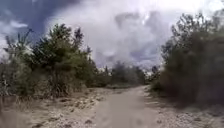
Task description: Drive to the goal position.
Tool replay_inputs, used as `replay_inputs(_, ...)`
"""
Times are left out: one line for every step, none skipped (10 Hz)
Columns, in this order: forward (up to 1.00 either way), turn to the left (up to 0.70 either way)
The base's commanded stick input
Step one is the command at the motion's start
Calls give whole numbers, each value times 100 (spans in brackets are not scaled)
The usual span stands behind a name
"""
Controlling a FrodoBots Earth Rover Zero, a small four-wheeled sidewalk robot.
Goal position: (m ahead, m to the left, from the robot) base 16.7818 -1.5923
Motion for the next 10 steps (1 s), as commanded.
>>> replay_inputs(85,2)
replay_inputs(85,2)
replay_inputs(85,2)
replay_inputs(85,2)
replay_inputs(85,2)
replay_inputs(85,2)
replay_inputs(85,2)
replay_inputs(85,2)
replay_inputs(85,2)
replay_inputs(85,2)
